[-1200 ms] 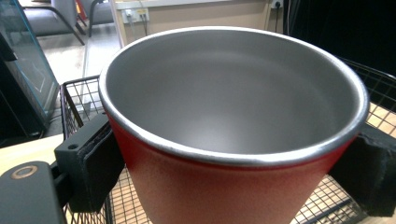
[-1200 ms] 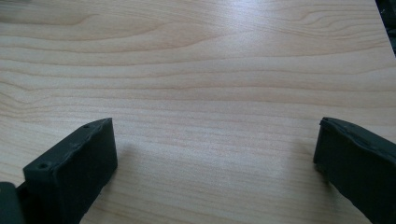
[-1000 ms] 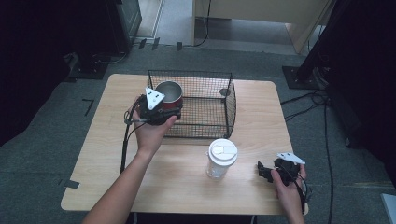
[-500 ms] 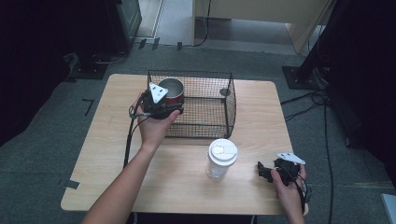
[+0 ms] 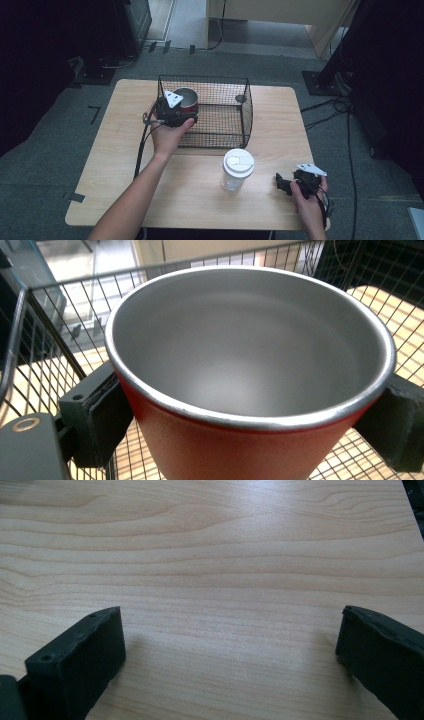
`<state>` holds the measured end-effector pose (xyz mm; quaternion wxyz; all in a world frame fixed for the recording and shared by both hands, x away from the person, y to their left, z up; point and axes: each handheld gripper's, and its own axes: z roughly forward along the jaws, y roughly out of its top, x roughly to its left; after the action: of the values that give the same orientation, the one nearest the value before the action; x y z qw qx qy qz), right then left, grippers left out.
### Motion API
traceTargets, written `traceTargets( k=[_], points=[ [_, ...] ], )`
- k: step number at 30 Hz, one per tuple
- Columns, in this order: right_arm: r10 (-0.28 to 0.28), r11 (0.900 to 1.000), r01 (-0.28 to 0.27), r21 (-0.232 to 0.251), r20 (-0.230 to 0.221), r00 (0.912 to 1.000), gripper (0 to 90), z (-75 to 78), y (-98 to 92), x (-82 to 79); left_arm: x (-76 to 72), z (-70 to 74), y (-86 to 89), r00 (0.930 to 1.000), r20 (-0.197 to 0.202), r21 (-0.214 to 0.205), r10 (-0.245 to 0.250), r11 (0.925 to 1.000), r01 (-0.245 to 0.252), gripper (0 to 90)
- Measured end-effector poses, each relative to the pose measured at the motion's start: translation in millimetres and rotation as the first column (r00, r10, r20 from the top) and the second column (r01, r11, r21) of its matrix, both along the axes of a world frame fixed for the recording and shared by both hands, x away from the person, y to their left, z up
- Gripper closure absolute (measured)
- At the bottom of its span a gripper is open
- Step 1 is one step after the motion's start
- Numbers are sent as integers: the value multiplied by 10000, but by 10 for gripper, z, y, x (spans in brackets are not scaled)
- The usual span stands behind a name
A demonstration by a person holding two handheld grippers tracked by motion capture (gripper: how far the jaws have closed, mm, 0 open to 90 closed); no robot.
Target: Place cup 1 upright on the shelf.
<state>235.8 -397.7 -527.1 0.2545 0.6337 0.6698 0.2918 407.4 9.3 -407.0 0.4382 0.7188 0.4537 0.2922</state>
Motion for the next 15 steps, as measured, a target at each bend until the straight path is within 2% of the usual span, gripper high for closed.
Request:
traceTargets(
  k=[7,15],
  points=[
    [2,10000,-2,0,1,10000,0,0,0,0,19,-57,-42,9993,-368,395,96,9992,-81,84],
    [11,10000,-11,-6,7,10000,0,0,-1,0,52,-124,-64,9964,-850,652,80,9979,-24,83]
  ],
)
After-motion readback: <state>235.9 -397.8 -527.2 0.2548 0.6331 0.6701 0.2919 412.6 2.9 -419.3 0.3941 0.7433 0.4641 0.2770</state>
